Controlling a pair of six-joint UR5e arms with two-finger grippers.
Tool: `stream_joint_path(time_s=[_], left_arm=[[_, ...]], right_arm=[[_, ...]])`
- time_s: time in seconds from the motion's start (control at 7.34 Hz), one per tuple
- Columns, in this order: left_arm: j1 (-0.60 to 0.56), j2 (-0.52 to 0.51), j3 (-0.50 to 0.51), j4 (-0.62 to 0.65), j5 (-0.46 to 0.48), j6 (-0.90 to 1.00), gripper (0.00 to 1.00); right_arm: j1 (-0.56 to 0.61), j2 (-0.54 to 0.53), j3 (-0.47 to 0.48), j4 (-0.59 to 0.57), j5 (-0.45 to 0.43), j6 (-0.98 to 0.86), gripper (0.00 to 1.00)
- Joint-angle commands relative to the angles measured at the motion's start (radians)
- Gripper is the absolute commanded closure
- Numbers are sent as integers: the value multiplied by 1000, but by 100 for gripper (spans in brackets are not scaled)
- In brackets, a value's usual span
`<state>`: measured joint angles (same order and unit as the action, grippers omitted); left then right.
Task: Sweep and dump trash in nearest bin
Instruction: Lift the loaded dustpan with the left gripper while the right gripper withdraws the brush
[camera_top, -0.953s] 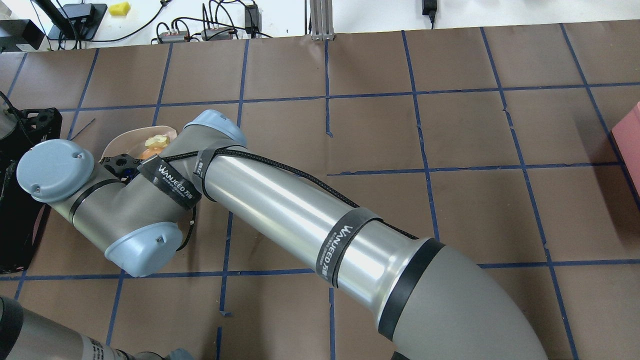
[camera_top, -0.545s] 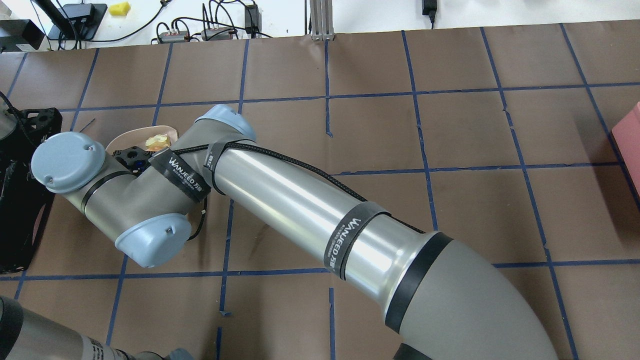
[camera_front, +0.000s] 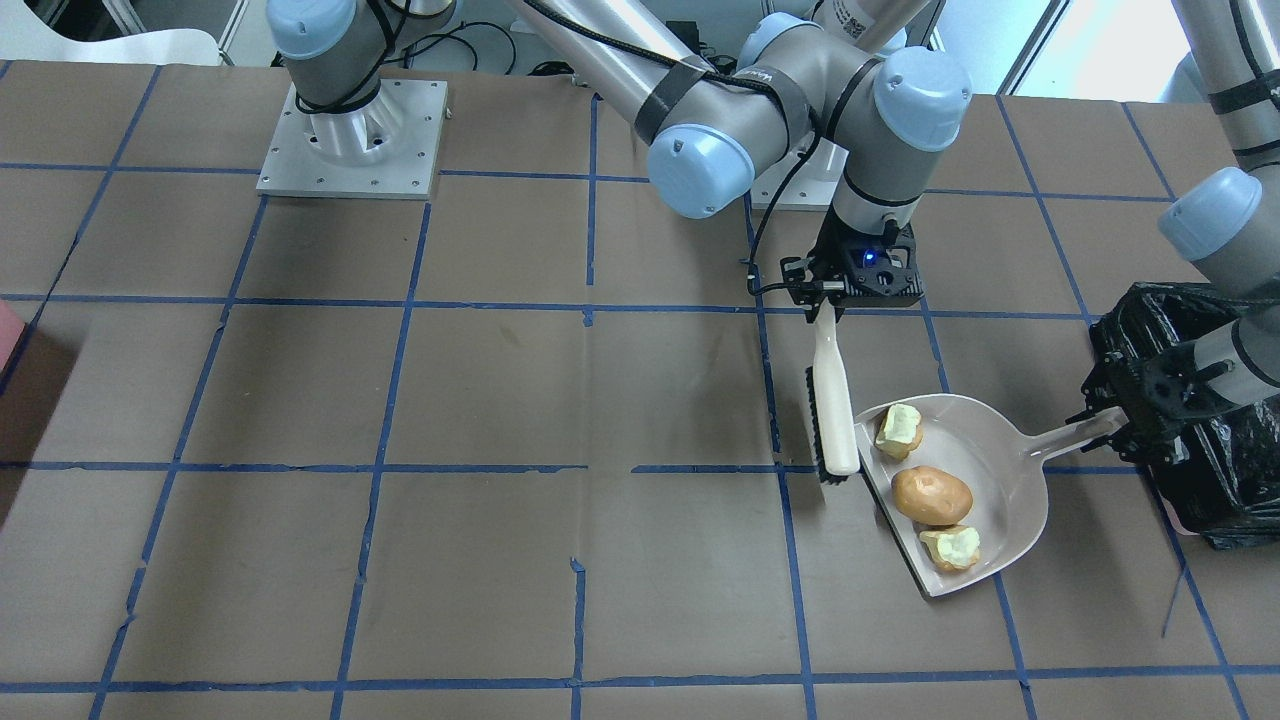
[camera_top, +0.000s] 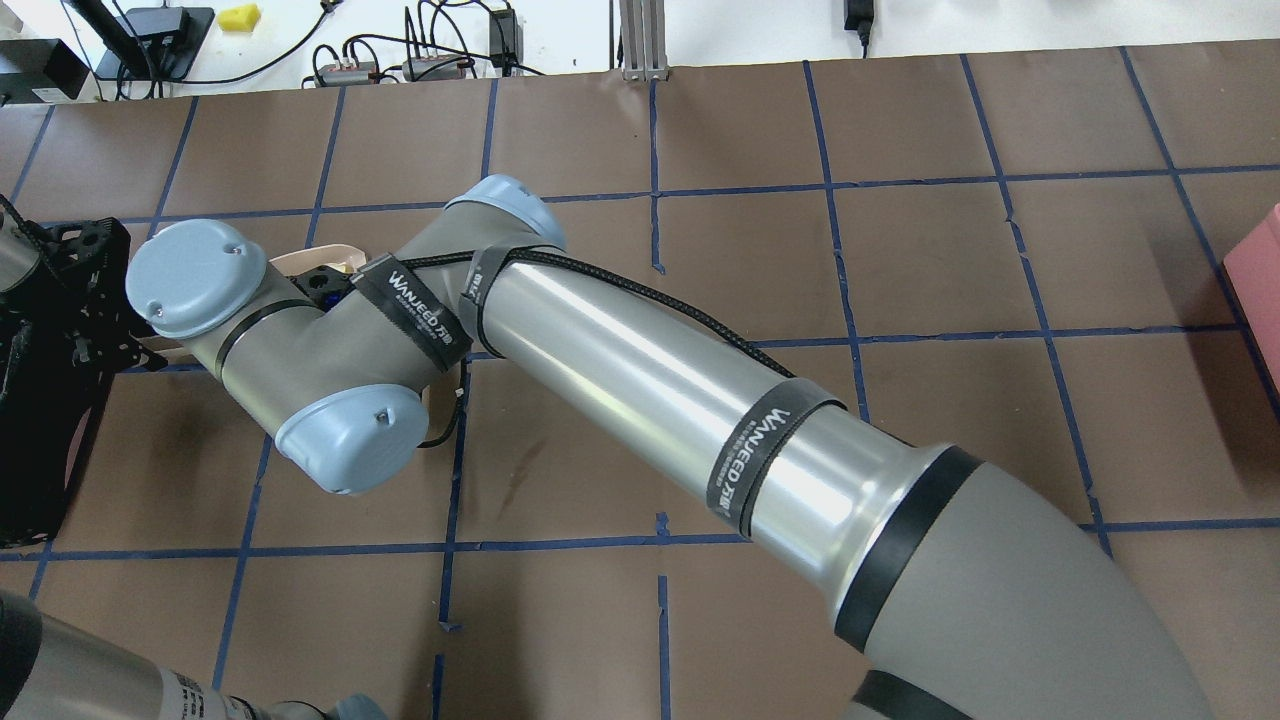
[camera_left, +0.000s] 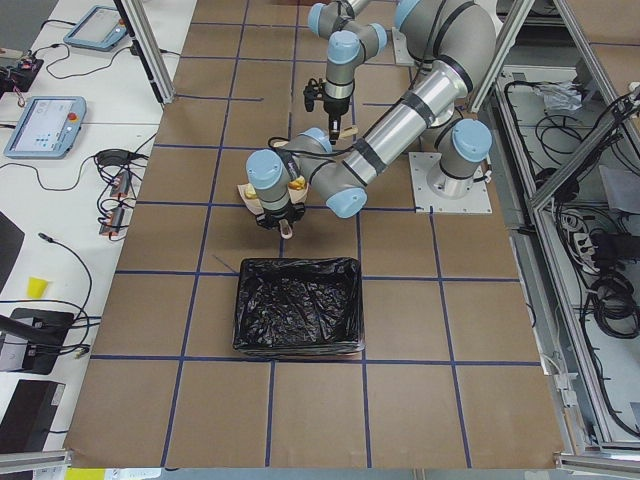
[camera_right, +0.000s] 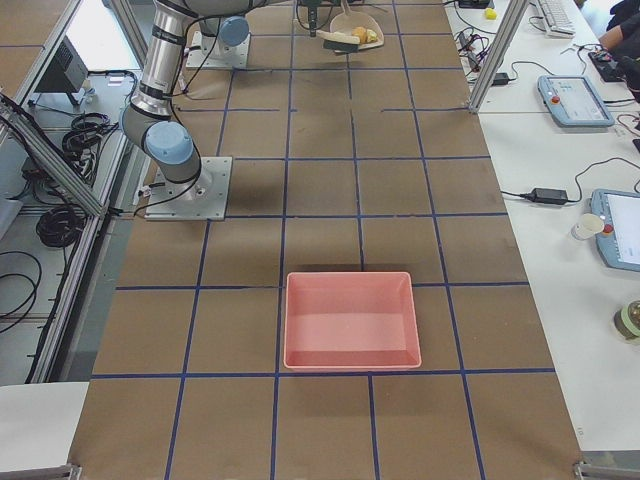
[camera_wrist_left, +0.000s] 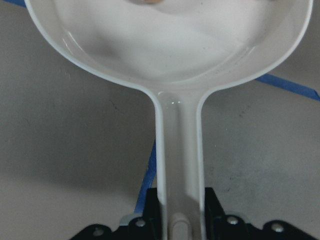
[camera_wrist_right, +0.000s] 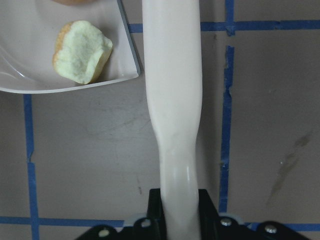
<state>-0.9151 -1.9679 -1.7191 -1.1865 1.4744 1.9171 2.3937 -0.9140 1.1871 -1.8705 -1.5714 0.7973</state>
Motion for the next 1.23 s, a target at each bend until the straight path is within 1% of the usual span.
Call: stream_joint_path(time_s=[0.0, 0.27, 0.41, 0.54, 0.68, 0.82, 0.95, 1.09], left_arm=[[2, 9, -14, -1, -39, -1, 96], [10, 15, -16, -5, -100, 2, 96], [47, 17, -14, -28, -155, 5, 96], [58, 33, 7, -42, -176, 0, 96], [88, 73, 4, -74, -253, -1, 97], [155, 87, 10, -123, -366, -10, 97], [194, 89, 12, -174, -428, -12, 97], [229, 98, 13, -195, -460, -10, 97]], right_arm=[[-71, -98, 138, -7, -12, -84, 87], [-100, -182, 295, -85, -16, -87, 88], [-106, -219, 340, -85, -22, -76, 88], [-123, -262, 368, -72, -50, -79, 88], [-131, -301, 406, -70, -50, -79, 88], [-139, -328, 466, -87, -50, -81, 89], [-143, -363, 524, -88, -50, -84, 89], [-146, -409, 572, -88, -50, -84, 89]])
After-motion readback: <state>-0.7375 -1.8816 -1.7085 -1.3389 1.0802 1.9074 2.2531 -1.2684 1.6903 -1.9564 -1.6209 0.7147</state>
